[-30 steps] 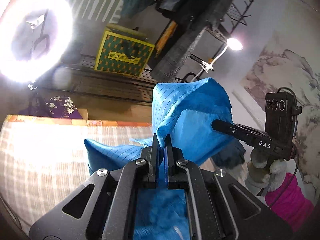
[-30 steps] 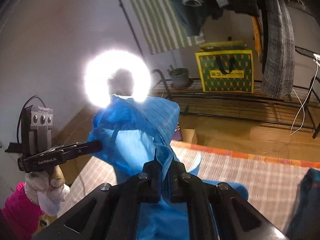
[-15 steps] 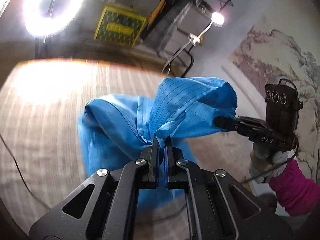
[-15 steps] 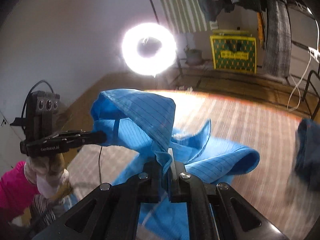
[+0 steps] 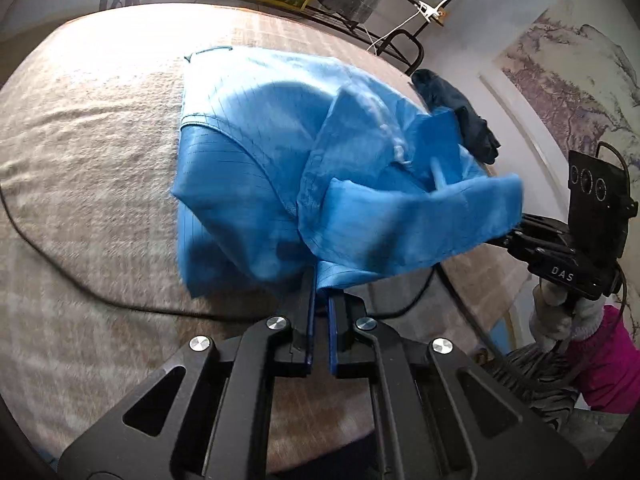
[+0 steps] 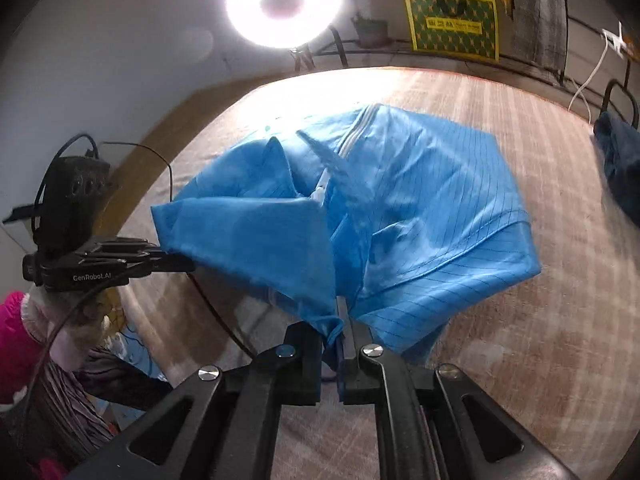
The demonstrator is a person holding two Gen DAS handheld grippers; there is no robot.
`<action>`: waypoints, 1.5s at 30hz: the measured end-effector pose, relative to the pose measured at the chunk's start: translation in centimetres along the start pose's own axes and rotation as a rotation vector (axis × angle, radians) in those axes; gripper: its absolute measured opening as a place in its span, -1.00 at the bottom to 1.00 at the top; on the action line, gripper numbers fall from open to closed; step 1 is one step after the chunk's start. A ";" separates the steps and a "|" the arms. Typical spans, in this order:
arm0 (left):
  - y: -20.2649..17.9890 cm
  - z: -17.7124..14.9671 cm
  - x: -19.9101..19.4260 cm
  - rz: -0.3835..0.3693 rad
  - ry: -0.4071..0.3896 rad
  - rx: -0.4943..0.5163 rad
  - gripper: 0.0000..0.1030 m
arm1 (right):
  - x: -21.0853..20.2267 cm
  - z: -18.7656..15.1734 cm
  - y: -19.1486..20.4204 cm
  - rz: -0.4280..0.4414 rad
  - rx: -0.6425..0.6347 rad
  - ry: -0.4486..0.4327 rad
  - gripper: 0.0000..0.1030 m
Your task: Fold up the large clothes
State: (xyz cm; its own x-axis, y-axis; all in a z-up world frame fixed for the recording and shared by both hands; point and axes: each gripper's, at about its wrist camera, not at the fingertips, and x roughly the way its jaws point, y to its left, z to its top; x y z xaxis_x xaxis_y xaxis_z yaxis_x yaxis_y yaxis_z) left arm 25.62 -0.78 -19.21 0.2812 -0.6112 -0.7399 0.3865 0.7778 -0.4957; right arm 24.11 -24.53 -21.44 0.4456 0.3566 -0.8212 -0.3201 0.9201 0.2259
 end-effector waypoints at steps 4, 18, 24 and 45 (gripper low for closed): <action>-1.4 -0.3 -4.3 -0.011 -0.048 0.020 -0.98 | -4.8 0.2 1.3 0.018 -0.030 -0.077 -0.22; -10.6 -0.8 -26.2 -0.152 -0.262 0.068 -0.97 | -28.1 -3.7 8.0 -0.009 -0.088 -0.414 -0.12; -14.1 -0.4 -33.4 -0.154 -0.352 0.109 -0.91 | -34.6 -4.4 8.5 0.000 -0.062 -0.517 -0.04; 4.9 4.4 -9.2 -0.093 -0.151 -0.378 0.05 | -13.5 -0.5 -1.1 0.054 0.228 -0.242 0.37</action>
State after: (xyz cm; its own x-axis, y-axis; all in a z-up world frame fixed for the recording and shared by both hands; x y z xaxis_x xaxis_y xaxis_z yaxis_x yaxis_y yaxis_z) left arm 28.81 8.01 -12.84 0.3968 -0.6741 -0.6230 0.0749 0.7002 -0.7100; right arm 17.99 -30.50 -10.86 0.6273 0.4084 -0.6631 -0.1651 0.9018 0.3993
